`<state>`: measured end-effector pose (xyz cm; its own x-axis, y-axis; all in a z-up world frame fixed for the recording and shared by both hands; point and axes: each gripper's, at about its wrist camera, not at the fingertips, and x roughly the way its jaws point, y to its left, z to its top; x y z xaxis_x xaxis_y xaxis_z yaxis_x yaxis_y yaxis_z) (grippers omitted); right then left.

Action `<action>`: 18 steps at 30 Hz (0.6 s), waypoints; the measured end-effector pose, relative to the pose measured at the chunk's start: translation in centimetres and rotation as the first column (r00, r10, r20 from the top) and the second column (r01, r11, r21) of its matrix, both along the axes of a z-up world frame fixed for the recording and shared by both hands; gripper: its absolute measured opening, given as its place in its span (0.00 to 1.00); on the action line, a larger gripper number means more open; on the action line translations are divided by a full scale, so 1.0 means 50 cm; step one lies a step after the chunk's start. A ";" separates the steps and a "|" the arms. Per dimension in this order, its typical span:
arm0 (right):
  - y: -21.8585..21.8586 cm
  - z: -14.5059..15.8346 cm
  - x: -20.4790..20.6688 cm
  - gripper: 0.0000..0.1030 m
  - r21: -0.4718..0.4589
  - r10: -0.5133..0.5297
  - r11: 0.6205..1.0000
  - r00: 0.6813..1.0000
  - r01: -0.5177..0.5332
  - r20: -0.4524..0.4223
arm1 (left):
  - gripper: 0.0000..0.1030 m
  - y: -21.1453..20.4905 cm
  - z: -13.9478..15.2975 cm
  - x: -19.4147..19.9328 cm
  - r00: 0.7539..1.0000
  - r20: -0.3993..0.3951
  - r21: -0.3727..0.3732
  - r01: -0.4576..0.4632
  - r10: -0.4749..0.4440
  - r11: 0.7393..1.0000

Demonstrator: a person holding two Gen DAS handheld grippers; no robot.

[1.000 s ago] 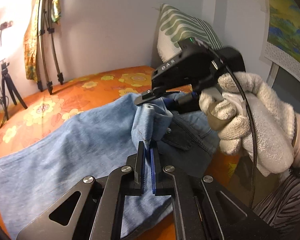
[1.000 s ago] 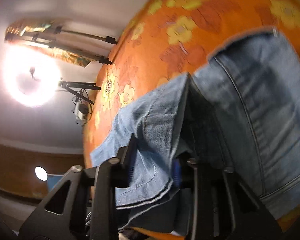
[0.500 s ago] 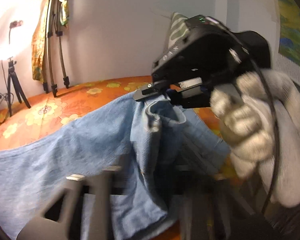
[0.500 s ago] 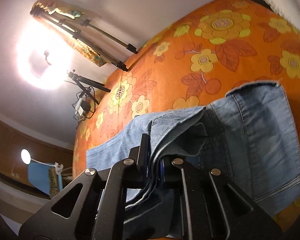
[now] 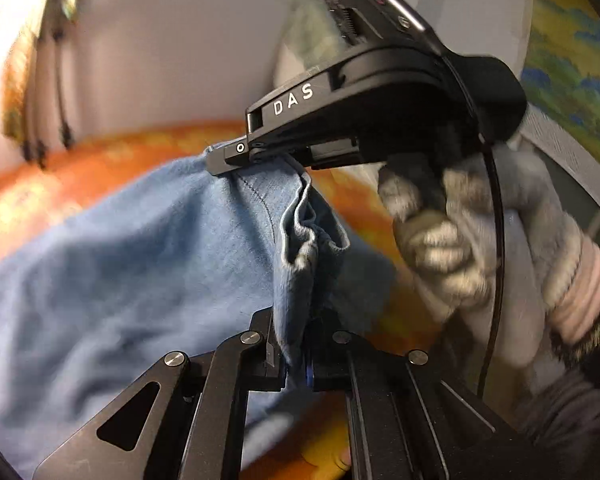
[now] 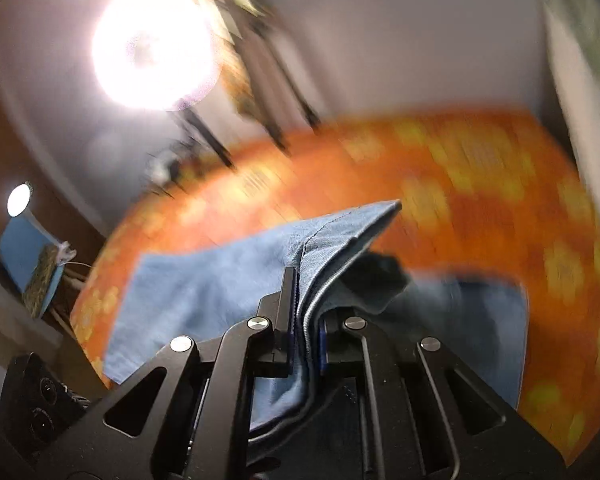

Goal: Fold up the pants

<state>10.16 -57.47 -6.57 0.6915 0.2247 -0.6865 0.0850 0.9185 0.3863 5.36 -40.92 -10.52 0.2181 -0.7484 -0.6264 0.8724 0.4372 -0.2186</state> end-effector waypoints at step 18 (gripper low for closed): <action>-0.123 -0.155 0.044 0.41 0.536 -0.048 0.835 0.986 0.126 -0.158 | 0.03 0.080 0.040 -0.020 0.993 -0.019 0.084 0.115 -0.114 0.990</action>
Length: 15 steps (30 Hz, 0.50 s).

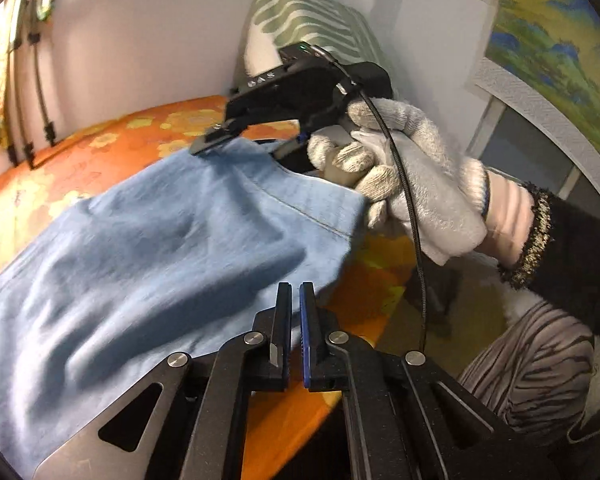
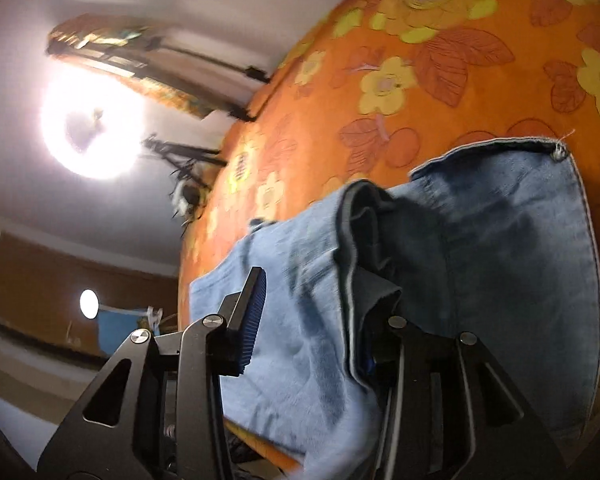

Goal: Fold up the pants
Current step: 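Open the left tool and withdraw both tools from the folded jeans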

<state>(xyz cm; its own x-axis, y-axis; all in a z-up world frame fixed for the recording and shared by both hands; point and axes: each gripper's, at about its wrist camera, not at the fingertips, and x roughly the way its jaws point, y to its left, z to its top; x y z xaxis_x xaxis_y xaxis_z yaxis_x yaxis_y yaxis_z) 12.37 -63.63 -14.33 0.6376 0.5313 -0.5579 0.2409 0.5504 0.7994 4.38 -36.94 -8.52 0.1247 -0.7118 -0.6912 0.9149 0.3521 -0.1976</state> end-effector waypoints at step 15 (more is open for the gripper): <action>0.076 0.126 -0.054 0.08 -0.552 0.094 0.834 0.990 -0.023 0.101 | 0.12 0.034 0.006 0.105 0.991 0.017 0.054 -0.134 0.133 0.990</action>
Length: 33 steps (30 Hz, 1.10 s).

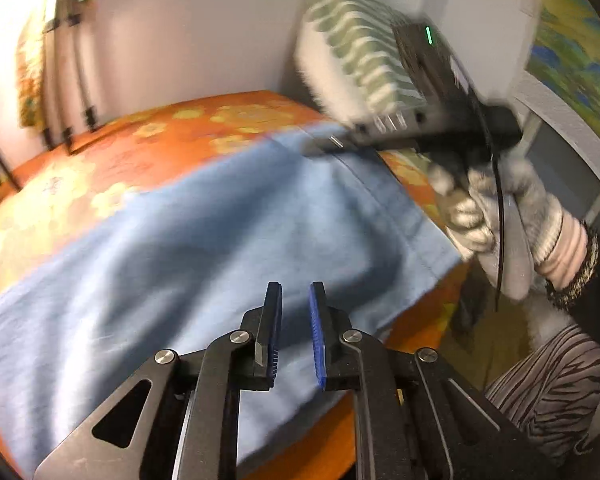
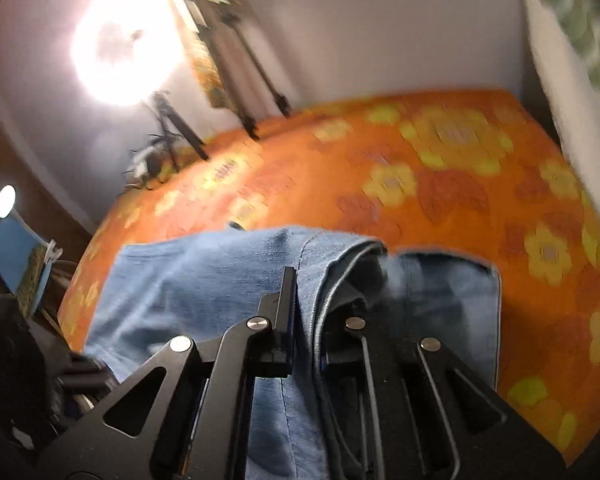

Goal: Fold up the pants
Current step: 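Open the left tool and withdraw both tools from the folded jeans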

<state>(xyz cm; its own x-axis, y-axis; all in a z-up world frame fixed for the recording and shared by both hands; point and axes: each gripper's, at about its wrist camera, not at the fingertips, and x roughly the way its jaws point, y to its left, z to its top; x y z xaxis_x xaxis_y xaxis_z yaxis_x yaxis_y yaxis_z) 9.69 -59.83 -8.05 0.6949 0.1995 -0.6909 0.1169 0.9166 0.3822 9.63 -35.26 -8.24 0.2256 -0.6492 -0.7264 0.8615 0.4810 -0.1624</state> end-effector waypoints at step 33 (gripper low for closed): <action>0.015 -0.051 -0.213 0.29 0.350 -0.093 0.931 0.994 0.104 -0.049 | 0.19 0.407 -0.073 0.129 0.908 -0.091 0.173 -0.390 0.409 0.905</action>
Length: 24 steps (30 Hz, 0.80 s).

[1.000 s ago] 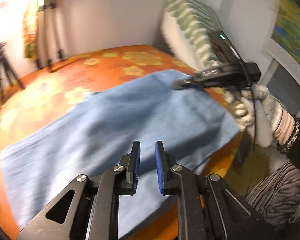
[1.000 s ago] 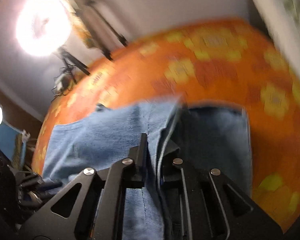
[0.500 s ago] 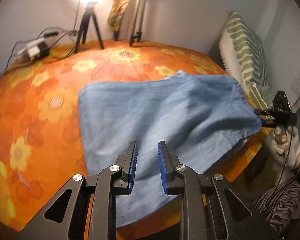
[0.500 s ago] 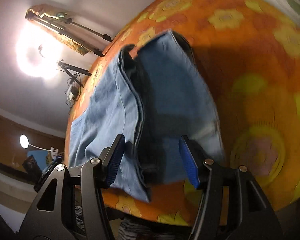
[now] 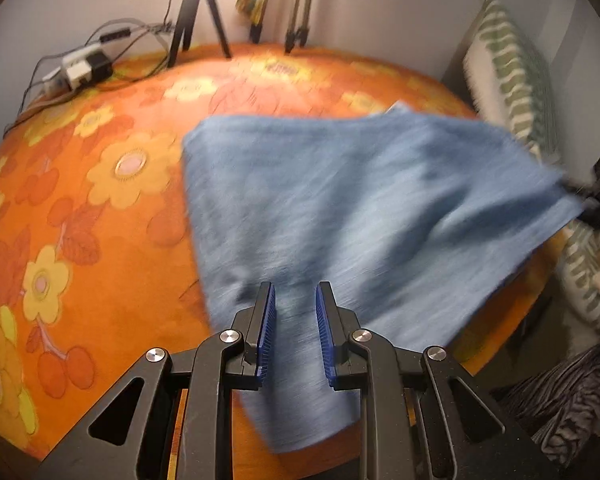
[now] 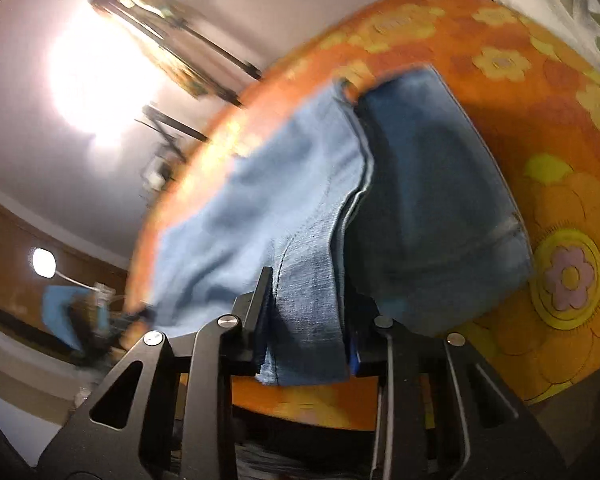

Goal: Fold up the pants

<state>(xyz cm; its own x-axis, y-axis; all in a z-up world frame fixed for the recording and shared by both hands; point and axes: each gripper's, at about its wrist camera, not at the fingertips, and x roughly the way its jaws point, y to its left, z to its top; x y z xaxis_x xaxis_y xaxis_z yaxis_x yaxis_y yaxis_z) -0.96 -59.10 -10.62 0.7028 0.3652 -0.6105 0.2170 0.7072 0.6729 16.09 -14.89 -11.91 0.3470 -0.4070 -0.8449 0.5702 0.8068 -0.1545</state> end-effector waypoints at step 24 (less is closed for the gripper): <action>0.022 -0.093 -0.044 0.54 -0.039 -0.112 0.994 0.979 0.107 -0.169 | 0.47 -0.243 0.011 -0.167 0.893 0.044 0.012 0.449 -0.449 0.894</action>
<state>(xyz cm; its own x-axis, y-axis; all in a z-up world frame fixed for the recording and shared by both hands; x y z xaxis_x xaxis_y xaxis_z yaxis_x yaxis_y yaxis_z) -3.17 -57.98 -15.26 0.6218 0.2720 -0.7344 0.4040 0.6919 0.5983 7.72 -27.03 -11.35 0.1649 -0.5271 -0.8337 0.8779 0.4636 -0.1195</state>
